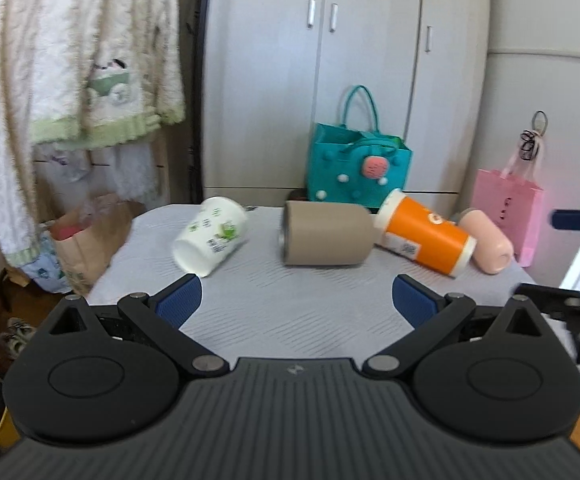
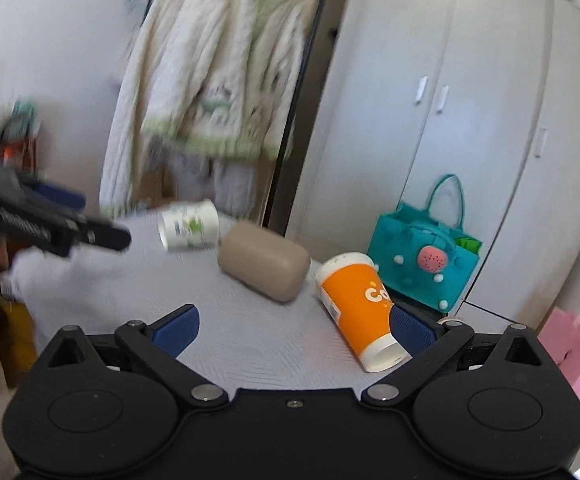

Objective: Flip cup upright
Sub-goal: 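Move the right tool to the orange cup and close its fingers around it, then lift the orange cup with the right tool and rotate it rim-up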

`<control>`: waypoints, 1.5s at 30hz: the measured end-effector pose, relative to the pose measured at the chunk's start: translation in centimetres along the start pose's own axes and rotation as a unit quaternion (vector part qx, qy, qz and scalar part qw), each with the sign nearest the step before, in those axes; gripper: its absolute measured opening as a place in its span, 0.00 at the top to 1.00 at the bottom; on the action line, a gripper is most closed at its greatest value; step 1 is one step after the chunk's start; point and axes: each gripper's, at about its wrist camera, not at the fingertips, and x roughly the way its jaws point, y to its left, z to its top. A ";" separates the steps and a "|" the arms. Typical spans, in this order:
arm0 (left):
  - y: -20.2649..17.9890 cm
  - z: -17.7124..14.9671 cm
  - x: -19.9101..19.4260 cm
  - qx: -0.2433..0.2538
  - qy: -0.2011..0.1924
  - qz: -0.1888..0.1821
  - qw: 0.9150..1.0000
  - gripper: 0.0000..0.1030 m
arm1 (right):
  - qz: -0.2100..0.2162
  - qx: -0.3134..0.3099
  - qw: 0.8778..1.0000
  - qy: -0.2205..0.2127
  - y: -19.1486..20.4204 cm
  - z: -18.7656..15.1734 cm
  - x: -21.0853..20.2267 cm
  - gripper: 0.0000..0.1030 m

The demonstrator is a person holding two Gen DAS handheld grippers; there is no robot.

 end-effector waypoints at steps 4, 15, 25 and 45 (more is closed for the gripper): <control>-1.2 0.8 1.6 0.003 0.019 -0.013 1.000 0.00 | 0.010 -0.022 0.999 0.034 -1.8 0.5 3.5 0.01; 0.1 1.3 4.4 -0.027 0.047 -0.019 0.998 0.00 | 0.042 -0.043 0.994 0.095 -6.7 0.0 11.9 0.02; -0.3 3.0 10.0 -0.047 0.080 -0.077 0.993 0.00 | 0.039 -0.085 0.987 0.129 -7.1 0.5 16.4 0.13; -1.9 2.7 14.1 -0.069 0.135 -0.106 0.983 0.00 | 0.020 -0.067 0.986 0.152 -8.2 -0.1 18.6 0.27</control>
